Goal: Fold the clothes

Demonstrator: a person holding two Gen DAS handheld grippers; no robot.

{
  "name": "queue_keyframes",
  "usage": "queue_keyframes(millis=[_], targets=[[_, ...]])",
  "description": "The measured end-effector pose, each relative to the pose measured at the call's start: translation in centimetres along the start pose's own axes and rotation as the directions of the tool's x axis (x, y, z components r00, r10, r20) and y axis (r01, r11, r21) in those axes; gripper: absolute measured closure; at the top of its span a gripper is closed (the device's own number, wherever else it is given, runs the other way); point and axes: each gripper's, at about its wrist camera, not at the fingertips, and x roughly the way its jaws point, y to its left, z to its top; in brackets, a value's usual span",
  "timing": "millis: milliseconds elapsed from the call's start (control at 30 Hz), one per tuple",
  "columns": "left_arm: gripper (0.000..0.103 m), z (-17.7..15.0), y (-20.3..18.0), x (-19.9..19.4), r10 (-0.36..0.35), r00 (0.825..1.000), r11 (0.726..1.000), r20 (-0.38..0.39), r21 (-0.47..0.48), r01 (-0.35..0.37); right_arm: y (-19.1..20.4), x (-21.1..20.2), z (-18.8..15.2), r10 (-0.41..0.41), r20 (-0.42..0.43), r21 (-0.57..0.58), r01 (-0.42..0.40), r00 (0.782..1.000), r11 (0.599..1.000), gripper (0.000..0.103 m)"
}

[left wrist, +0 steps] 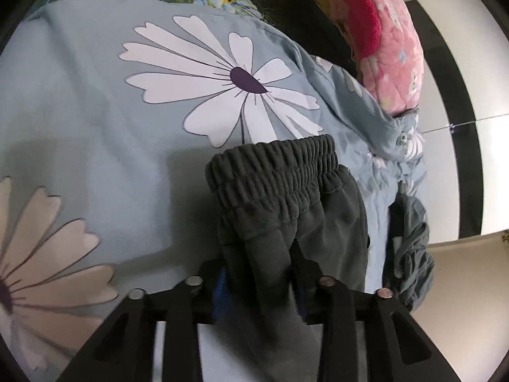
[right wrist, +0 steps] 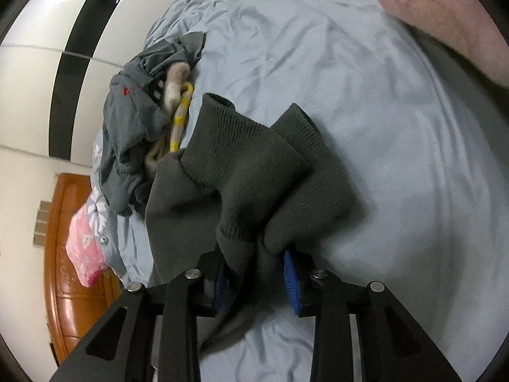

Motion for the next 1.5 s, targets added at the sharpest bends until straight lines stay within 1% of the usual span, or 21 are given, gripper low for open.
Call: queue_keyframes(millis=[100,200,300,400,467,533,600,667,733,800,867,933,1000,1100,1133,1233,1367,1433,1500], targets=[[0.058,-0.5,0.1,-1.9,0.058,0.998,0.998,0.017,0.031,-0.058,-0.4,-2.1,-0.5,-0.009,0.022,-0.022,0.010,1.000,1.000,0.064],[0.057,-1.2,-0.1,-4.1,0.120,0.991,0.990,0.060,0.064,-0.124,-0.4,-4.1,-0.8,0.020,0.064,-0.050,-0.017,0.998,0.999,0.063],[0.057,-2.3,-1.7,-5.7,0.144,0.984,0.979,0.108,0.129,-0.157,-0.3,-4.8,-0.5,0.056,0.090,-0.064,-0.050,0.994,0.997,0.053],[0.057,-3.8,-5.2,-5.4,0.140,0.983,0.960,0.117,0.228,-0.164,-0.7,-3.4,-0.1,0.059,0.074,-0.033,-0.057,0.996,0.998,0.052],[0.055,-5.2,-8.0,-4.1,0.132,0.987,0.940,0.096,0.305,-0.155,-0.9,-2.4,0.0,0.058,0.064,-0.018,-0.057,0.996,0.998,0.052],[0.053,-6.9,-10.4,-2.3,0.120,0.992,0.921,0.044,0.369,-0.128,-1.1,-1.6,0.2,0.055,0.068,-0.007,-0.054,0.996,0.998,0.052],[0.053,-8.2,-12.2,-0.5,0.130,0.992,0.904,-0.005,0.412,-0.116,-1.8,-0.9,0.6,0.065,0.084,0.042,-0.069,0.994,0.997,0.052],[0.053,-9.5,-13.6,0.7,0.136,0.990,0.890,-0.037,0.444,-0.106,-2.3,-0.6,0.9,0.080,0.107,0.085,-0.090,0.991,0.992,0.052],[0.053,-10.8,-15.0,1.9,0.144,0.987,0.875,-0.068,0.475,-0.095,-2.1,-1.0,1.0,0.099,0.139,0.085,-0.111,0.985,0.990,0.052],[0.053,-11.8,-16.0,2.5,0.160,0.984,0.860,-0.073,0.500,-0.102,-1.5,-1.2,1.0,0.113,0.152,0.064,-0.124,0.982,0.990,0.051],[0.053,-12.6,-16.7,3.0,0.188,0.979,0.847,-0.077,0.518,-0.122,-0.8,-1.5,0.8,0.100,0.161,0.038,-0.107,0.982,0.994,0.051],[0.053,-13.4,-17.1,3.6,0.221,0.972,0.830,-0.078,0.539,-0.145,-0.1,-2.1,0.4,0.070,0.172,-0.001,-0.071,0.983,0.997,0.051],[0.053,-14.1,-17.3,4.3,0.262,0.962,0.807,-0.076,0.564,-0.175,0.9,-2.4,-0.1,0.015,0.169,-0.059,-0.006,0.985,0.998,0.051],[0.053,-15.0,-17.3,5.4,0.321,0.943,0.779,-0.086,0.590,-0.211,2.6,-2.3,-0.9,-0.018,0.147,-0.137,0.039,0.989,0.990,0.051],[0.053,-15.3,-17.5,5.7,0.331,0.940,0.773,-0.086,0.596,-0.218,3.1,-2.3,-1.0,-0.029,0.142,-0.160,0.052,0.990,0.986,0.051],[0.053,-16.2,-18.1,6.4,0.362,0.928,0.749,-0.085,0.619,-0.235,4.5,-2.0,-1.1,-0.046,0.152,-0.219,0.079,0.987,0.972,0.051],[0.053,-17.2,-19.4,7.4,0.399,0.914,0.702,-0.071,0.664,-0.255,4.5,-1.0,-0.6,-0.044,0.153,-0.244,0.081,0.987,0.966,0.051],[0.053,-17.7,-19.9,7.7,0.409,0.911,0.689,-0.059,0.675,-0.265,4.4,-0.6,-0.3,-0.043,0.148,-0.249,0.079,0.988,0.965,0.051],[0.053,-18.1,-20.3,7.9,0.415,0.908,0.681,-0.052,0.680,-0.272,4.4,-0.3,-0.1,-0.051,0.142,-0.254,0.087,0.988,0.963,0.051]])
